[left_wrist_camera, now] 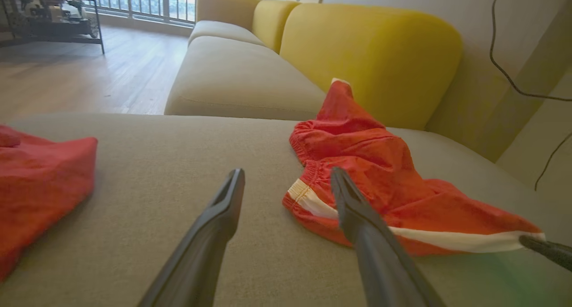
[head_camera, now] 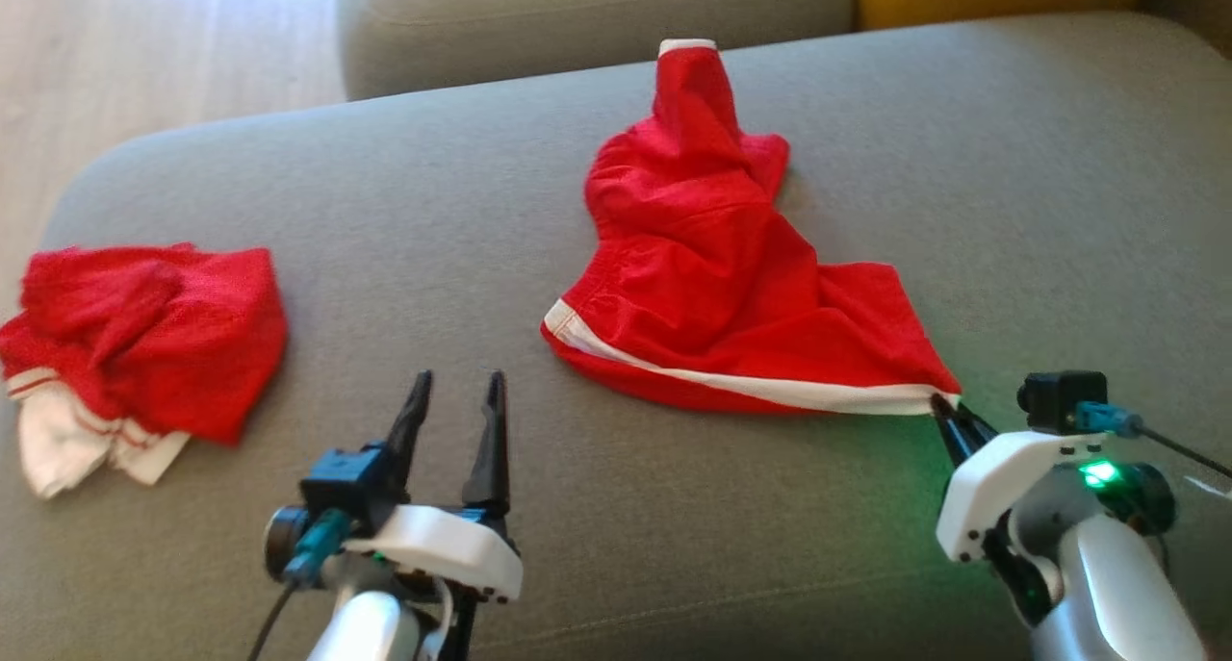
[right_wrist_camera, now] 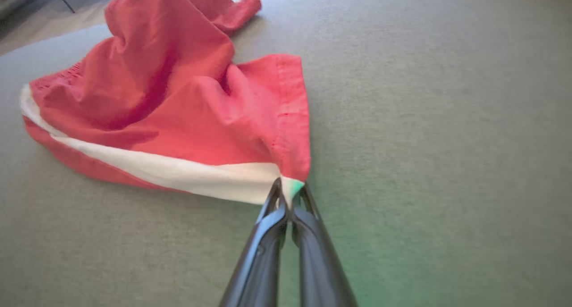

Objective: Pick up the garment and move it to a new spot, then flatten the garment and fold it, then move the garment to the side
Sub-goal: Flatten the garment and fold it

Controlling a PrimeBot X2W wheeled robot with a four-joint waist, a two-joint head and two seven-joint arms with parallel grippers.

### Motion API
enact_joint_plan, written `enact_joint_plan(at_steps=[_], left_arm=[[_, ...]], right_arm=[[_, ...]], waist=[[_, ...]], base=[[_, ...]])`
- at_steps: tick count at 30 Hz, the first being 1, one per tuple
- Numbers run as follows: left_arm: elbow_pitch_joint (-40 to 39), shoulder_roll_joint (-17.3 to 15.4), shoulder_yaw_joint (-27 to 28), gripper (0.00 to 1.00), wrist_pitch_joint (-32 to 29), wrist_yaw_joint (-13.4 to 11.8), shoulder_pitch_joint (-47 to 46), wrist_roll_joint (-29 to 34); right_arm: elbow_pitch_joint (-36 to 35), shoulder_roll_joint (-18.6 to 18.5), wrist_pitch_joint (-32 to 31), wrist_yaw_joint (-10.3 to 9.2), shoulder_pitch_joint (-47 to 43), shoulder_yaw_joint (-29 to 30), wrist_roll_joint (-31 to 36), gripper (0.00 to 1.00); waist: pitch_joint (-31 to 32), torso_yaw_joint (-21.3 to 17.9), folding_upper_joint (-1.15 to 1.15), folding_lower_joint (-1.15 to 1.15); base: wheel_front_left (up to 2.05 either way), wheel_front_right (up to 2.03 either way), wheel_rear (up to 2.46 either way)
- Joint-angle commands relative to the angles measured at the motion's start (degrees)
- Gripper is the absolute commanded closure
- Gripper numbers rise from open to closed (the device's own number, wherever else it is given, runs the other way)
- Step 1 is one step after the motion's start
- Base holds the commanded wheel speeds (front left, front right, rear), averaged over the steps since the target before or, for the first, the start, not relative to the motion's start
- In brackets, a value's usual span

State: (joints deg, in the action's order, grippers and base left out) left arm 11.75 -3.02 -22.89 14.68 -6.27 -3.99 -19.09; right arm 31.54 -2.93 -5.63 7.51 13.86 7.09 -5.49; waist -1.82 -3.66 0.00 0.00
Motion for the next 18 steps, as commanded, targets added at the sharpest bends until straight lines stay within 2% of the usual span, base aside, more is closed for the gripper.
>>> enact_joint_plan(at_steps=[1,6,9,18], left_arm=[[-1.1,0.1,0.9,0.00,0.3,0.7,-3.8,0.6],[2.6,0.1,-1.5,0.00,0.3,1.3,-7.6,-1.1],[5.8,0.1,-2.9,0.00,0.3,1.4,-10.6,-1.3],[22.2,0.1,-8.7,0.00,-1.3,3.3,-22.6,-0.7]], right_arm=[[-3.4,0.0,-0.6,-0.02,1.3,-0.6,1.5,1.00],[-11.9,0.0,-5.1,-0.02,-0.9,2.3,5.0,1.00],[-15.4,0.0,-6.7,-0.02,-1.9,1.9,4.5,1.00],[-20.2,0.0,-7.7,-0.02,-2.3,-1.1,1.3,1.00]], waist=[[-1.2,-1.6,0.00,0.00],[-2.8,-3.6,0.00,0.00],[-4.2,-4.8,0.00,0.00],[-8.9,-7.7,0.00,0.00]], base=[[0.00,0.00,0.00],[0.00,0.00,0.00],[0.00,0.00,0.00],[0.00,0.00,0.00]])
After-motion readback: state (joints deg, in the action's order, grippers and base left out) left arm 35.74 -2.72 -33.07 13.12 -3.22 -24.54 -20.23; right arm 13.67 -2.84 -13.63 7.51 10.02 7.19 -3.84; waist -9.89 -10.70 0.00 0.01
